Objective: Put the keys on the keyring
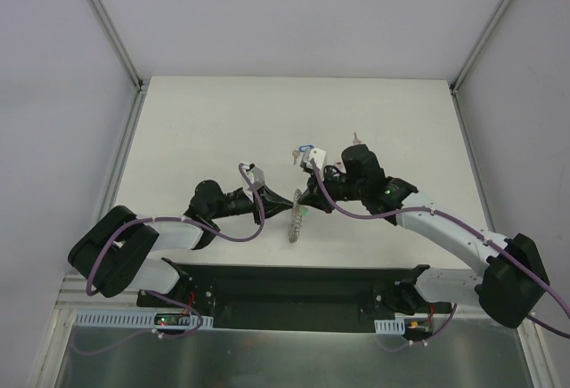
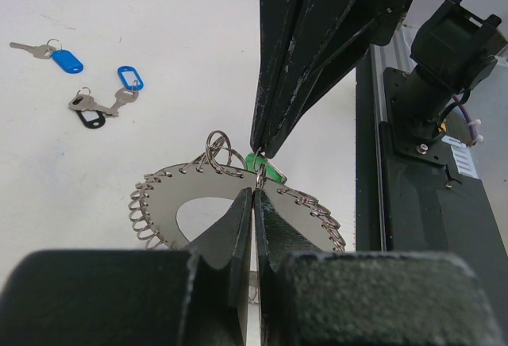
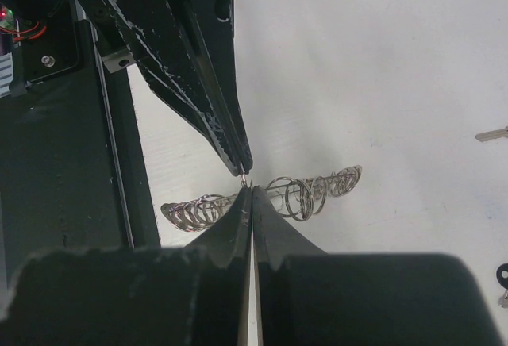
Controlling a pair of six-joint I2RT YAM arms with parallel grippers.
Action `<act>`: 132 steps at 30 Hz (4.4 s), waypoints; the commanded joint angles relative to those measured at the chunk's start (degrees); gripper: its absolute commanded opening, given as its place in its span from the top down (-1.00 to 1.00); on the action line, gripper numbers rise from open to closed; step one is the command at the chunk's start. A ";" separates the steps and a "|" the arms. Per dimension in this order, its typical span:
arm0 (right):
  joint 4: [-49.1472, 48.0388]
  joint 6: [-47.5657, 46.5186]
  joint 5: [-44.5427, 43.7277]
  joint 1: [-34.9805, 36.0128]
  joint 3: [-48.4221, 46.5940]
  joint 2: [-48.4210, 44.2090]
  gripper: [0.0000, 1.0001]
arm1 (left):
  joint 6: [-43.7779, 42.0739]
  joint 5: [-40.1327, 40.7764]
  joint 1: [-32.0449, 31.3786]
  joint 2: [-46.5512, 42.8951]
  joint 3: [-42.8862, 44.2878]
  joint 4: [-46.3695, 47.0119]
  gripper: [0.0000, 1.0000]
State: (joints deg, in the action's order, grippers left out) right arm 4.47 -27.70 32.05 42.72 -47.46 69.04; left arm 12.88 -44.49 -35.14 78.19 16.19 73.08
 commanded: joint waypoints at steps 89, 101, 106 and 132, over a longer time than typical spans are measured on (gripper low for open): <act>-3.50 2.04 -0.41 -1.59 1.32 -2.24 0.97 | -0.32 -2.09 0.51 -1.90 -0.45 15.69 1.00; -3.68 1.69 1.43 -1.76 1.06 -1.89 0.98 | -0.23 -2.09 0.51 -1.55 -0.28 15.60 1.00; -3.85 1.51 2.75 -1.85 1.06 -1.80 0.98 | -0.23 -2.00 0.51 -1.55 -0.28 15.52 1.00; -4.29 1.34 6.79 -1.94 1.49 -1.45 0.98 | -0.14 -2.00 0.51 -1.64 -0.19 15.43 1.00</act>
State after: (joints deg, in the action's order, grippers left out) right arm 2.74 -26.15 35.22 41.06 -45.89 68.20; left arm 12.86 -44.58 -35.14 77.87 15.97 73.10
